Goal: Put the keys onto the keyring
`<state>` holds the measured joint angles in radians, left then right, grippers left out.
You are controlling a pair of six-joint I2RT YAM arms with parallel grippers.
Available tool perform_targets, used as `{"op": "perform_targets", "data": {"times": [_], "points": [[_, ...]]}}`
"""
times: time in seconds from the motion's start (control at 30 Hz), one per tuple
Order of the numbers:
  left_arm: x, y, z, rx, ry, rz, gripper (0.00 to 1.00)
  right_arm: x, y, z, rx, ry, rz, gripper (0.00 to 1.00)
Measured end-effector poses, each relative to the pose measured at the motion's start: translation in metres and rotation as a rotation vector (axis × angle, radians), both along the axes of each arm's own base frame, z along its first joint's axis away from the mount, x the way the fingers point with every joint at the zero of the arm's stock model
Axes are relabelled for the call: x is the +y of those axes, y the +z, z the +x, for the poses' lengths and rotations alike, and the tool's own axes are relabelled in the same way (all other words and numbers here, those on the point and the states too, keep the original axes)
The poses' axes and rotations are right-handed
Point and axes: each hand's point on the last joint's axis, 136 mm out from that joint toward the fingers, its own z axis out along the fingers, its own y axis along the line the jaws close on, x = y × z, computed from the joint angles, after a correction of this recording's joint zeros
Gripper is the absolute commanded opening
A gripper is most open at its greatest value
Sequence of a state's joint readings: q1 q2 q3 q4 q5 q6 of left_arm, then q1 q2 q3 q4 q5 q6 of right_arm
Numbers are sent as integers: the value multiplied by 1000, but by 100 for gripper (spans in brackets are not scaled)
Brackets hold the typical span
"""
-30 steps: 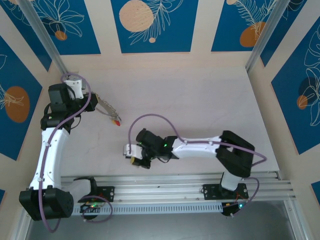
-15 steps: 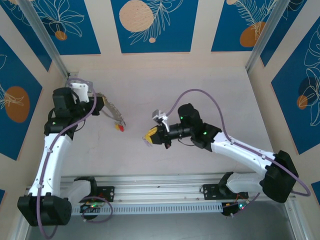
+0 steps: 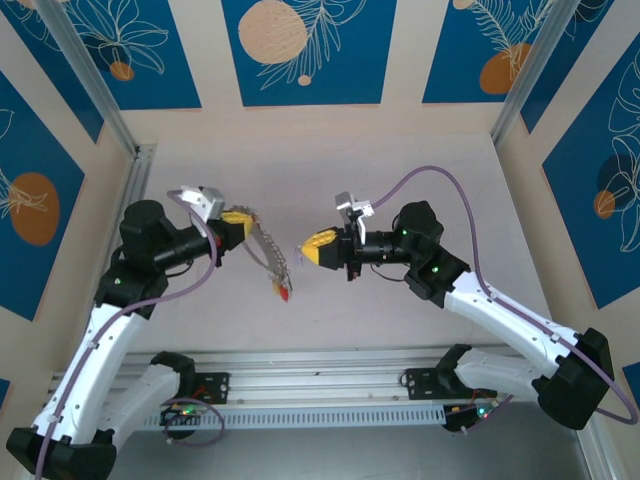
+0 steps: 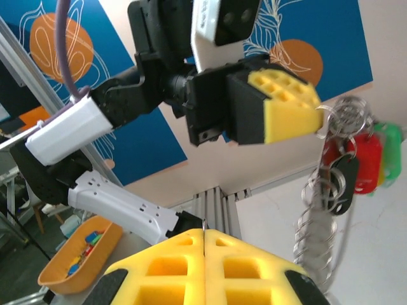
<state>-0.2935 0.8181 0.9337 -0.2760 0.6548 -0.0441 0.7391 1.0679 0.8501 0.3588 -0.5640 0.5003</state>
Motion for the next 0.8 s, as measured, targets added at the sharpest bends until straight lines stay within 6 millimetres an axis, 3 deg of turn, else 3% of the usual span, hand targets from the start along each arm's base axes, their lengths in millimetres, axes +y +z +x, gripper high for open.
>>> {"op": "perform_targets", "data": {"times": [0.23,0.5,0.8], "points": [[-19,4,-15,-19,-87,-6,0,5,6,14,21,-43,40,0],[-31,7,-26,-50,-147,-2,0,27,-20,30,86,-75,2,0],[-36,2,-26,-37,-168,4,0,29,-19,24,-38,-107,-14,0]]}}
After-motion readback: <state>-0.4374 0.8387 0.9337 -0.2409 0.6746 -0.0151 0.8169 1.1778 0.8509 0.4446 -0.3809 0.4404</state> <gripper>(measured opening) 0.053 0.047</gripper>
